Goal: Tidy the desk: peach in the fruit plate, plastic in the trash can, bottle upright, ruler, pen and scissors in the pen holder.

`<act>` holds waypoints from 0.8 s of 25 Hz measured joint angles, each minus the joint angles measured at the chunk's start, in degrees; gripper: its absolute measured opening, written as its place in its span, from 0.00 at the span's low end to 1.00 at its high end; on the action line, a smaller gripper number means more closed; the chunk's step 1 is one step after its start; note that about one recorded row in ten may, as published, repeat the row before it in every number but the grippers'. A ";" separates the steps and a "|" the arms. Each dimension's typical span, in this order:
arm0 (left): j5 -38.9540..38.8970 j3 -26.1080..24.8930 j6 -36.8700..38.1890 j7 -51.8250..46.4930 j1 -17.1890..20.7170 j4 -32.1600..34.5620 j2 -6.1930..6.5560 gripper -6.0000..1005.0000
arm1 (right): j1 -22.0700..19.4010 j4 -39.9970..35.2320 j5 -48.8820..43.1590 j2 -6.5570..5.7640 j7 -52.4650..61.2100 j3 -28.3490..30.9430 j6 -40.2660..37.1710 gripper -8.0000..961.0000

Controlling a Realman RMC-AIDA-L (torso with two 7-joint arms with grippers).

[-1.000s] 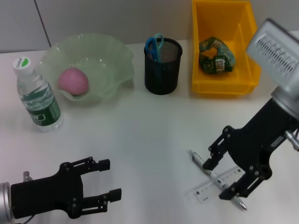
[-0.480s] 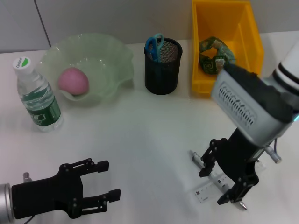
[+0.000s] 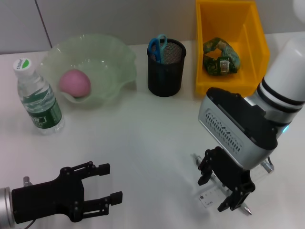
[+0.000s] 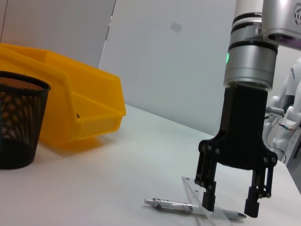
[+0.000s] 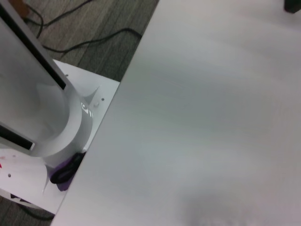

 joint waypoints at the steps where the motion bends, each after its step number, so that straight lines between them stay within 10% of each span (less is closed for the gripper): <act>1: 0.00 0.00 0.00 -0.18 0.03 0.00 0.00 0.80 | 0.01 0.17 0.00 0.00 0.06 -0.37 0.27 0.69; 20: 0.00 -0.01 0.43 -0.51 0.45 0.39 0.26 0.80 | -0.45 2.16 1.00 0.09 1.07 -5.91 5.70 0.68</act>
